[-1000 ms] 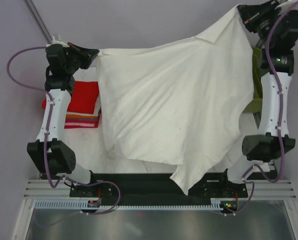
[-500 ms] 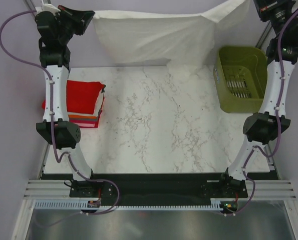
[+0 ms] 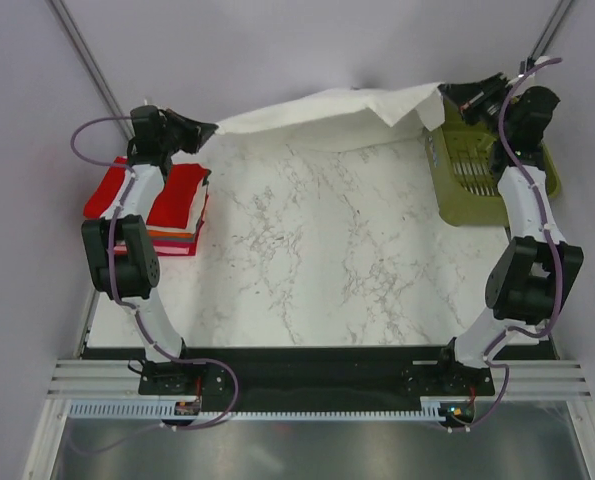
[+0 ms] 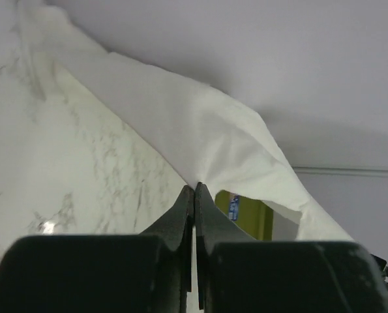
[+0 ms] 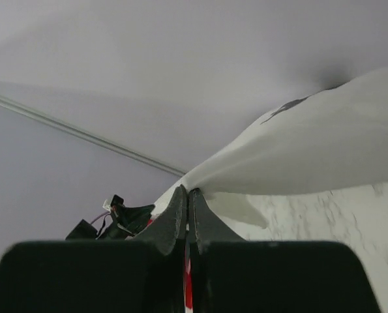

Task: Fold and stack the t-shirts
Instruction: Flatten the tshirt out

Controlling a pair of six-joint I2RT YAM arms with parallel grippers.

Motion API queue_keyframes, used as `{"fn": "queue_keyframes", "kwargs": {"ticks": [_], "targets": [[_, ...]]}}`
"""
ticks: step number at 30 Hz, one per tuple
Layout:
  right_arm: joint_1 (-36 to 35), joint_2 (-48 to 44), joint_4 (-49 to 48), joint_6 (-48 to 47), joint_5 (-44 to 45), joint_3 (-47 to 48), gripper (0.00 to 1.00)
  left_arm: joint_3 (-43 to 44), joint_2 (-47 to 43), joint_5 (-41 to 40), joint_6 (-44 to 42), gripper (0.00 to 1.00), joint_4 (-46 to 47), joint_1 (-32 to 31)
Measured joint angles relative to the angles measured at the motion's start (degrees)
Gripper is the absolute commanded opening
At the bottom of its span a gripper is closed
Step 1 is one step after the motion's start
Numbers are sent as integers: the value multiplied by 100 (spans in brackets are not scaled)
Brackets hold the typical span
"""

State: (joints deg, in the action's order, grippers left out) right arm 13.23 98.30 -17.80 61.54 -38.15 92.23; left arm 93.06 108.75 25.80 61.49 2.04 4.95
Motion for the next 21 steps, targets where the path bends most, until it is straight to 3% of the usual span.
{"fn": "queue_keyframes", "kwargs": {"ticks": [3,7,21], "targets": [[-55,-7,372,-293,15,-837,0,-807,7,28,-2,2,87,0],[-120,-170,1108,-846,216,-1121,0,-1346,-59,35,-9,2,291,-44],[-186,-1488,1696,-1495,734,-2317,0,-2715,-953,140,-74,2,817,-210]]}}
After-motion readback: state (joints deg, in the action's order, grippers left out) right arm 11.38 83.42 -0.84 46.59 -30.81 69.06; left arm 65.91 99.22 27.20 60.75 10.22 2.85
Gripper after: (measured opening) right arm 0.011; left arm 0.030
